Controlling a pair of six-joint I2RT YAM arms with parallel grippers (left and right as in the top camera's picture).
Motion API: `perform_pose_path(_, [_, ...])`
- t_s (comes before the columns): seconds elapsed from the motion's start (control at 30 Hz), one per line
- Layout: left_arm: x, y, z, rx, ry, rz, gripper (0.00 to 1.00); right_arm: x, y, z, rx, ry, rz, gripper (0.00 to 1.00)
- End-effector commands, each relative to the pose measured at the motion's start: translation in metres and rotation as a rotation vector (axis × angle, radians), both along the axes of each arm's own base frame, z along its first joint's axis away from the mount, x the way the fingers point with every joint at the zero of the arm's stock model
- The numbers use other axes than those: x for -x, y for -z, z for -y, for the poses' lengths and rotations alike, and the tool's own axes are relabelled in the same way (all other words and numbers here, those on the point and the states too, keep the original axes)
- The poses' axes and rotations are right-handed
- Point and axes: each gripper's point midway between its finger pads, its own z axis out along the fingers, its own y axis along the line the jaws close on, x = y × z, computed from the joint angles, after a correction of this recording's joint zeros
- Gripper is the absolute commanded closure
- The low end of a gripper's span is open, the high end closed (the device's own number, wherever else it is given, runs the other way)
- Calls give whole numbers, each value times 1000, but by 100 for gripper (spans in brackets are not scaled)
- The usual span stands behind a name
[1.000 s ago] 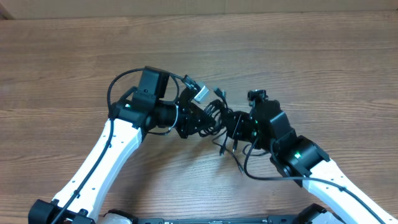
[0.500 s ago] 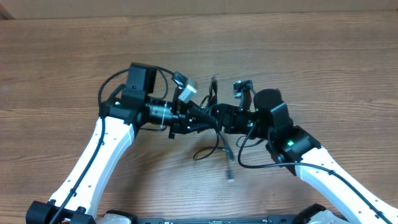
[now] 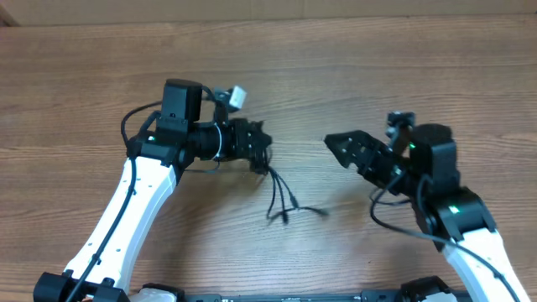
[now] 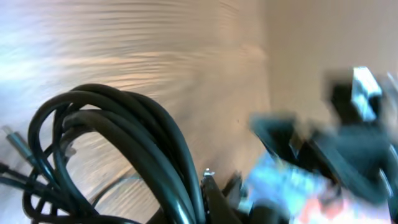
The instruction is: Untangle cables
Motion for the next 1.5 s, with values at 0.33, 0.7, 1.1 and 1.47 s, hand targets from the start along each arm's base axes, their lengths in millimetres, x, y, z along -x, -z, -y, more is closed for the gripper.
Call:
perform_pose_path(0.33, [-20,37,-58,82,-1010,-792,96,73,17,-55,149,-210,-56,0])
perform_pose_path(0.7, [-11,42,-59,79,-1053,-870,96,70,39,-133,512,-520,390,4])
perform_pose_path(1.1, [3,44,-52,79,-1027,-958,96,40,119,-167,706,-653,440,60])
perform_pose_path(1.47, [-4,46,-63,86,-1096,-944,96,51,139,-139,713,-528,210,96])
